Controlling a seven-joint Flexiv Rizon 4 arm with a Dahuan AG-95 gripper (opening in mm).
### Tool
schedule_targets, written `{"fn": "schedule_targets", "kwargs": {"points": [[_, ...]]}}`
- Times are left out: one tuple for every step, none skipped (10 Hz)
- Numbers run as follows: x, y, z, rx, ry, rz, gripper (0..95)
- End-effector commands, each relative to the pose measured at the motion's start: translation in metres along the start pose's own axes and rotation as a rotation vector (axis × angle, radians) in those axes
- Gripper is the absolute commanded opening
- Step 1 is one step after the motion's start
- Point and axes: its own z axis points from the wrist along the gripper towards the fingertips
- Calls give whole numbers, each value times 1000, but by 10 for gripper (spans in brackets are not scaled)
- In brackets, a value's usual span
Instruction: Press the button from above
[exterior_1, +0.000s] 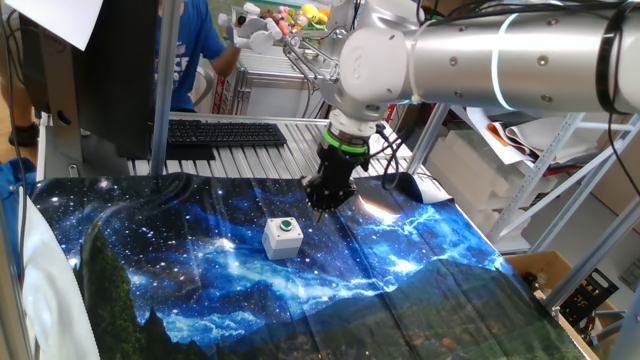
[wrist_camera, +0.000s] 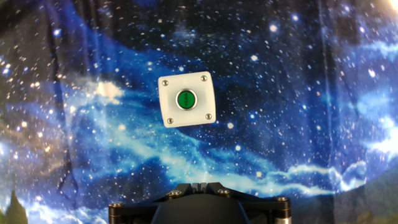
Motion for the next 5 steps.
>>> {"fn": "schedule_targets", "kwargs": {"points": [[-1, 1, 0, -2, 2, 11, 0], [-1, 1, 0, -5, 3, 15, 0], [-1, 1, 0, -5, 2, 25, 0], [-1, 1, 0, -3, 2, 21, 0], [-1, 1, 0, -3, 3, 24, 0]]}}
